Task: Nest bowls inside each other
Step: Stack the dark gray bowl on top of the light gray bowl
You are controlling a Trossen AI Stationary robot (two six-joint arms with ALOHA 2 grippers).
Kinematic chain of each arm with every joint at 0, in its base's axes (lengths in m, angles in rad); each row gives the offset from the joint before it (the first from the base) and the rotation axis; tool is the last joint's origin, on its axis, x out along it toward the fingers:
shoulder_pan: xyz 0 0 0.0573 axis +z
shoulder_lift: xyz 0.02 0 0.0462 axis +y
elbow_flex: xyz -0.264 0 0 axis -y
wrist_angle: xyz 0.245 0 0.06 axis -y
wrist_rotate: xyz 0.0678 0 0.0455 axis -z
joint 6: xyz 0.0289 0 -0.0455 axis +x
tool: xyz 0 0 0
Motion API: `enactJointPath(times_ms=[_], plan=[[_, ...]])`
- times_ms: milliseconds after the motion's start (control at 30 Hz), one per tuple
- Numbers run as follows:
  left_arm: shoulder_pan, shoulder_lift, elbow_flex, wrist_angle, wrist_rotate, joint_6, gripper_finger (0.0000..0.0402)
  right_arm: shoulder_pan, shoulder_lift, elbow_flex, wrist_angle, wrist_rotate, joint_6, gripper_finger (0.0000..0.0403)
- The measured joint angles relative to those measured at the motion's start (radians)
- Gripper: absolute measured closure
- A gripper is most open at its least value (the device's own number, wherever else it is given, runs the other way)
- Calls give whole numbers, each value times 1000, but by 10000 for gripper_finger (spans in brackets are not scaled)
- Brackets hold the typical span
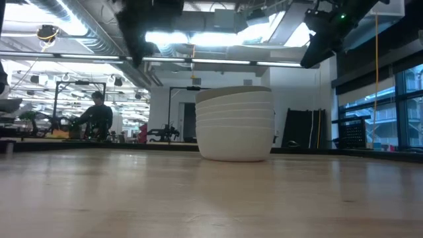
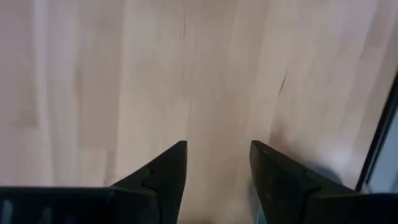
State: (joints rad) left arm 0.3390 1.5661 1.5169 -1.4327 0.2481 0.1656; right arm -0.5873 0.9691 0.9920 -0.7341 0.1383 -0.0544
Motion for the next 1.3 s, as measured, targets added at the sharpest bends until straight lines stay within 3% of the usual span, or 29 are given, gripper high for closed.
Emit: enactJointPath(times_ms=[167, 333, 600, 933, 1300], plan=[[1, -44, -194, 37, 1, -7, 234, 0, 12, 0, 0, 0, 0, 210], [1, -185, -364, 116, 7, -105, 236, 0, 10, 0, 29, 0, -3, 210], [-38, -439, -489, 167, -45, -351, 236, 0, 10, 0, 83, 0, -7, 210], [-233, -598, -666, 165, -52, -531, 236, 0, 10, 0, 82, 0, -3, 210], [-482, -575, -728, 303, -45, -541, 237, 0, 10, 0, 79, 0, -3, 210]])
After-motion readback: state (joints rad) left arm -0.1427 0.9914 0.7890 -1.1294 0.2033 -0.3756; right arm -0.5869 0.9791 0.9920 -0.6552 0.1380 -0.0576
